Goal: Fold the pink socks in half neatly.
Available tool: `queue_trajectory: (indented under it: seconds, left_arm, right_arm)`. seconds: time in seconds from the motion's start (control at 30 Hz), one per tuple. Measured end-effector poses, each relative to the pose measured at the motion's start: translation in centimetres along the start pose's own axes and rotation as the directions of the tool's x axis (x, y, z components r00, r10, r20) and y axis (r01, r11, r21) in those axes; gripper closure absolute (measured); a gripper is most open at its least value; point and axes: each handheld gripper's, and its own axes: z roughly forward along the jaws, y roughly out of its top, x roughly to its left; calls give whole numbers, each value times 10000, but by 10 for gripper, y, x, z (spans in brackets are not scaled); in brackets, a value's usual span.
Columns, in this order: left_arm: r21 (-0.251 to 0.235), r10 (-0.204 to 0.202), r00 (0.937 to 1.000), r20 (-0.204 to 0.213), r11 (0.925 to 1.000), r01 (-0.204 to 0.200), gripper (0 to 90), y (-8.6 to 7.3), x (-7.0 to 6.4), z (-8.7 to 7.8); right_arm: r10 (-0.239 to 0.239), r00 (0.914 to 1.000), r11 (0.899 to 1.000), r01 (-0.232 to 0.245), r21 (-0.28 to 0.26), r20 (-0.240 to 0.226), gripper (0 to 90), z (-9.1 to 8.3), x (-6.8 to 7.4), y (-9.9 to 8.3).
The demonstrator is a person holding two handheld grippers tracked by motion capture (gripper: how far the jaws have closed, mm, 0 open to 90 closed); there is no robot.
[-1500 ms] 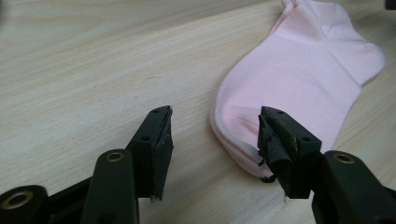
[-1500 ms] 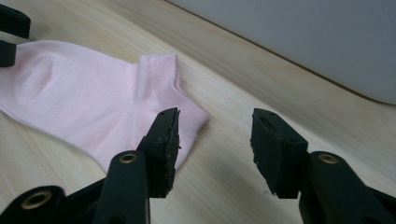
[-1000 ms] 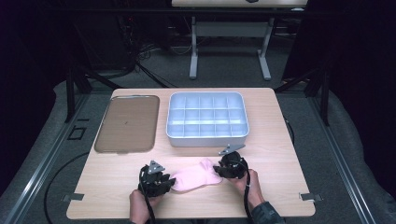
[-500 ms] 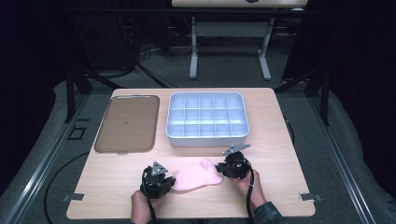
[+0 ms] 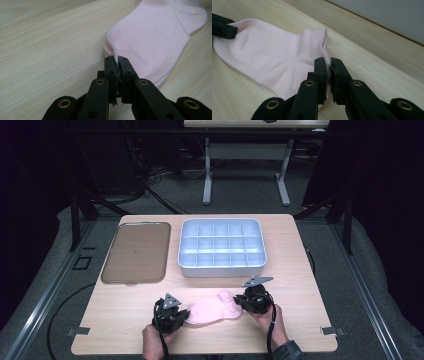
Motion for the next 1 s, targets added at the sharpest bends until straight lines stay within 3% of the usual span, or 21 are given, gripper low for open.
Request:
queue_trajectory:
  seconds: [0.27, 0.7, 1.0]
  left_arm:
    - [21, -125, 9995, 278, 9999, 125, 863, 3, -1, 4]
    - [12, -353, 9976, 591, 9994, 353, 863, 6, -6, 8]
    - [74, -426, 9971, 635, 9991, 423, 859, 9, -12, 11]
  right_arm:
    - [-161, 9999, 9998, 161, -90, 63, 839, -16, 5, 2]
    - [-374, 9992, 9990, 377, -221, 171, 839, -28, 12, 5]
    - [-1132, 9936, 9933, 1131, -247, -26, 837, -37, 39, 17]
